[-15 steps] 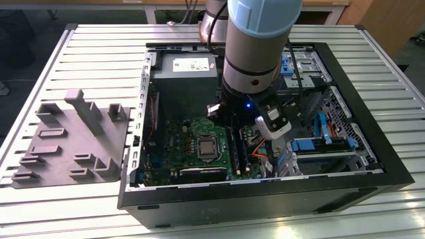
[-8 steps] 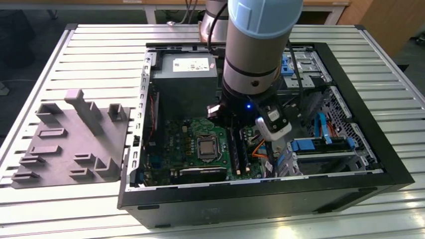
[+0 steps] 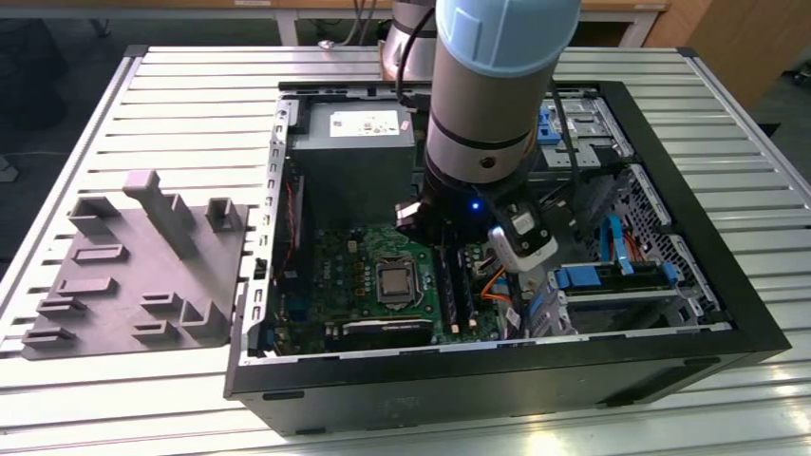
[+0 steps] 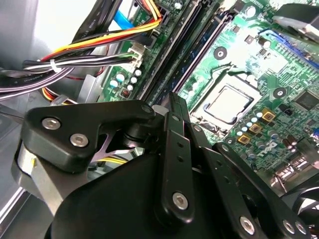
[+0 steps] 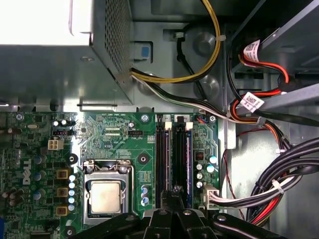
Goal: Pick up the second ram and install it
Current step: 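Press down the second ram until it locks into place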
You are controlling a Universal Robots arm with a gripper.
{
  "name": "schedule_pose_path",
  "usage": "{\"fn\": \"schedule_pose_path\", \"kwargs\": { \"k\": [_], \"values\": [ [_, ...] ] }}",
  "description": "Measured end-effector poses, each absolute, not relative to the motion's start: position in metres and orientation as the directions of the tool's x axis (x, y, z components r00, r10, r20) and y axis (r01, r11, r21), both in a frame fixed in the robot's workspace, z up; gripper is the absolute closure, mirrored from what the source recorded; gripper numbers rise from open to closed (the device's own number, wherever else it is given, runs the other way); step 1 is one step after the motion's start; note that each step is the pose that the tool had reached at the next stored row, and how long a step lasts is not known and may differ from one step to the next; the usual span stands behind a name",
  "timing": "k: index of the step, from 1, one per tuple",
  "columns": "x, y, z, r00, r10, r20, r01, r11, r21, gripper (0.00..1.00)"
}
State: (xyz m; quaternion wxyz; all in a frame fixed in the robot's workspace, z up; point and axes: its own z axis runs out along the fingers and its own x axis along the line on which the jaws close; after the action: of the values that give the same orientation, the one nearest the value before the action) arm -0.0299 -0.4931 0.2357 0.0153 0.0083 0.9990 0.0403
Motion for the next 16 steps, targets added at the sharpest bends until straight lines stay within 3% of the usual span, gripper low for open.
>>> {"fn": "schedule_pose_path", "kwargs": {
  "k": [16],
  "values": [
    [-0.0298,-0.5004,0.2356,-0.999,0.018,-0.03,0.015,0.997,0.082,0.89]
  ]
}}
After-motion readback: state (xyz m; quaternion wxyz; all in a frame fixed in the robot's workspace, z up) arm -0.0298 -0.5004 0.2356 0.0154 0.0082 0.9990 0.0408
